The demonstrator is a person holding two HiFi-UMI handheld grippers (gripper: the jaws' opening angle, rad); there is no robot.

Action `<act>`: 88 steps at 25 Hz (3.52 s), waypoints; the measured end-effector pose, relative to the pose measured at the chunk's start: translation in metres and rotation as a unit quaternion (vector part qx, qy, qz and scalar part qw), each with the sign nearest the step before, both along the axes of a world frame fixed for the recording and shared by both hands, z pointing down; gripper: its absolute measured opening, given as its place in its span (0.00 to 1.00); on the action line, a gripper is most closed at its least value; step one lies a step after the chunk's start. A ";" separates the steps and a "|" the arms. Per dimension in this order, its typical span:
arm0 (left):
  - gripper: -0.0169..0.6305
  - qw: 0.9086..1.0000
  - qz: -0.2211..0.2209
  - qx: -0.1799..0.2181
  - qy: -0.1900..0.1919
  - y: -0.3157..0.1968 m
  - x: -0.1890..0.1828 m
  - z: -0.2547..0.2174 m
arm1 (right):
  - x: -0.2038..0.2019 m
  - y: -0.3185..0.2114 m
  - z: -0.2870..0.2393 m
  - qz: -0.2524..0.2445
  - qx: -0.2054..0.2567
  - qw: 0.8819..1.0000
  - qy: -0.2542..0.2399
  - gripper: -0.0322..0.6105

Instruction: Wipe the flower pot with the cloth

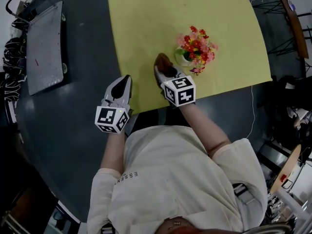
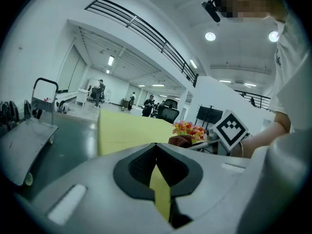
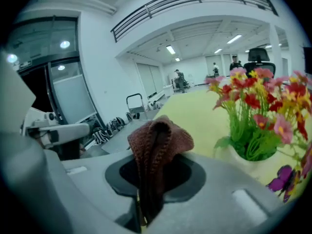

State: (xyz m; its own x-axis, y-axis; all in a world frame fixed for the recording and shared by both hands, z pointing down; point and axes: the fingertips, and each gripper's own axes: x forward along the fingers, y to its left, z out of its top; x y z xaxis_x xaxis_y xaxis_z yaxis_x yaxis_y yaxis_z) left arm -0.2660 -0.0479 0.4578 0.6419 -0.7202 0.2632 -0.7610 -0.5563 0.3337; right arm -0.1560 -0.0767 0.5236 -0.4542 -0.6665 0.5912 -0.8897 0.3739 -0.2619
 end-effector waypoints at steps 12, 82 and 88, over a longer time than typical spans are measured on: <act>0.05 0.999 0.023 -0.029 -0.009 0.001 0.000 0.028 | 0.069 -0.047 0.061 0.225 -0.032 0.972 0.056 0.14; 0.89 0.936 0.328 0.058 -0.116 -0.047 0.299 0.117 | 0.320 -0.029 0.067 -0.001 -0.111 0.993 0.042 0.15; 0.87 0.939 0.315 0.064 -0.120 -0.051 0.296 0.116 | 0.316 -0.032 0.069 -0.006 -0.114 0.993 0.039 0.14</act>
State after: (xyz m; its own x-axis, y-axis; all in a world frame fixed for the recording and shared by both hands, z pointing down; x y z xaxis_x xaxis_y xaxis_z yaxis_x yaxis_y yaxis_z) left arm 0.0302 -0.0987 0.5736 0.8848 -0.2522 0.3919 -0.3115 -0.9455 0.0949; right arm 0.1605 -0.1088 0.5926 -0.4090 -0.5065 0.7591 -0.9060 0.3244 -0.2717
